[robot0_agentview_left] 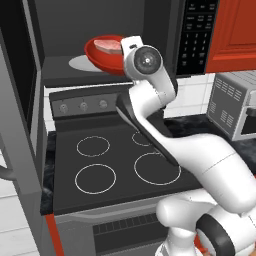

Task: Remove the apple from the bowl and place it on the small plate. Then place the bowl with only the steak in the microwave, close the door, and press the start button to microwave the steak.

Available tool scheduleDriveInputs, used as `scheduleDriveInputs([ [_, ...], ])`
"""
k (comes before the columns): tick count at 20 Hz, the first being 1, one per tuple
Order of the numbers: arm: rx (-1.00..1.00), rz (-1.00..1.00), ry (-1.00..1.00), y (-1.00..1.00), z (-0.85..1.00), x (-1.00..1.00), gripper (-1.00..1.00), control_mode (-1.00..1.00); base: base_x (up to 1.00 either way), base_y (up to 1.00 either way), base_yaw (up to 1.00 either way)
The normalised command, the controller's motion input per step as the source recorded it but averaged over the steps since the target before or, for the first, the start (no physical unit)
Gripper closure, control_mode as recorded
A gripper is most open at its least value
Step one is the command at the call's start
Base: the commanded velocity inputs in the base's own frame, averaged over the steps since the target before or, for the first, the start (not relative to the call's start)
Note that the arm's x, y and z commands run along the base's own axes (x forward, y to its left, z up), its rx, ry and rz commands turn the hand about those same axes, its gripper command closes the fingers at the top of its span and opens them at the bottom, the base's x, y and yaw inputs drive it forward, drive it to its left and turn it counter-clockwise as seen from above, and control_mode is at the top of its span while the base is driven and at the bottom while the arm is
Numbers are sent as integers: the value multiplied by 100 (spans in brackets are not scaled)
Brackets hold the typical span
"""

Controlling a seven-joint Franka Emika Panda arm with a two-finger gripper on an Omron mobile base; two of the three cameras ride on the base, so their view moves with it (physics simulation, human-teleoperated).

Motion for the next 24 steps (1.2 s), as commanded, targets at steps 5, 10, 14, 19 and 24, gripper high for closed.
scheduleDriveInputs([
  [5,-1,0,1,4,-6,68,100,-100,0,0,0],
  [10,-4,0,8,12,-23,61,100,-100,0,0,0],
  [14,-3,0,11,7,-19,57,100,-100,0,0,0],
  [19,-2,0,2,10,0,61,100,-100,0,0,0],
  [24,-4,0,4,25,-8,58,100,-100,0,0,0],
])
